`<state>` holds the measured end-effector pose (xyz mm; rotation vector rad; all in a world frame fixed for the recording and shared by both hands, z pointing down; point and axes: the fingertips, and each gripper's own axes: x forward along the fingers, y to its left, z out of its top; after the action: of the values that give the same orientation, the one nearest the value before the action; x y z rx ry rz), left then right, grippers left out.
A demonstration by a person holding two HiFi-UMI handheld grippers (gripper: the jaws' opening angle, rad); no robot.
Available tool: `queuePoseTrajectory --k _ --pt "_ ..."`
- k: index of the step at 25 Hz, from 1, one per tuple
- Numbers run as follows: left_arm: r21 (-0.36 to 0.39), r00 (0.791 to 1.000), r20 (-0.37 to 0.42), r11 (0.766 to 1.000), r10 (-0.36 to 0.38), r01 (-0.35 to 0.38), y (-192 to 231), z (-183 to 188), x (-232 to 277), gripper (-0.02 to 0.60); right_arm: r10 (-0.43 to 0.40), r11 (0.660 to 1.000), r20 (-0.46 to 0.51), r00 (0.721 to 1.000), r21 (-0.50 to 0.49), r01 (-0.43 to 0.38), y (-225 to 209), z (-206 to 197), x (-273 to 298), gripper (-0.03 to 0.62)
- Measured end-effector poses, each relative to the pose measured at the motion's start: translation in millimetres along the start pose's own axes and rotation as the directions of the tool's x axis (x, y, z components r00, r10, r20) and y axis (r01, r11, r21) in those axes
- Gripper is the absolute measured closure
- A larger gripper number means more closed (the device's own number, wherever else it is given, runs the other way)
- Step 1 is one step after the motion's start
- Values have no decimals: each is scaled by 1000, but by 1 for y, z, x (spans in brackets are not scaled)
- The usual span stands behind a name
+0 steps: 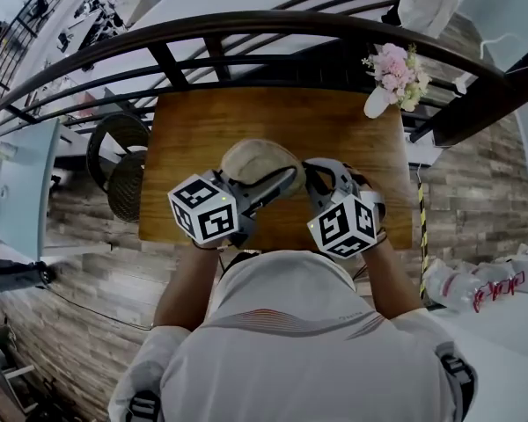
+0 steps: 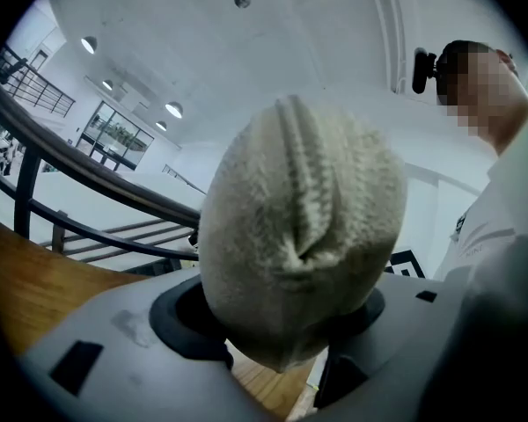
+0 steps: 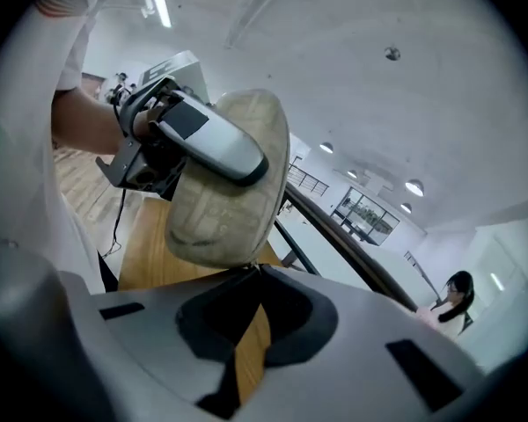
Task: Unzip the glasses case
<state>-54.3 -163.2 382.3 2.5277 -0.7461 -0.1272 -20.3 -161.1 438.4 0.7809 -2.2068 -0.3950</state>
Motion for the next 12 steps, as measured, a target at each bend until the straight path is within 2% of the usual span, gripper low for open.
queuePoseTrajectory --k 7,12 --pt "15 992 -124 999 -31 33 -5 -14 1 293 -12 991 17 1000 -135 14 4 2 -5 543" --pt "51 960 -277 998 -31 47 -9 -33 0 293 1 970 26 1000 -244 5 11 6 -5 543"
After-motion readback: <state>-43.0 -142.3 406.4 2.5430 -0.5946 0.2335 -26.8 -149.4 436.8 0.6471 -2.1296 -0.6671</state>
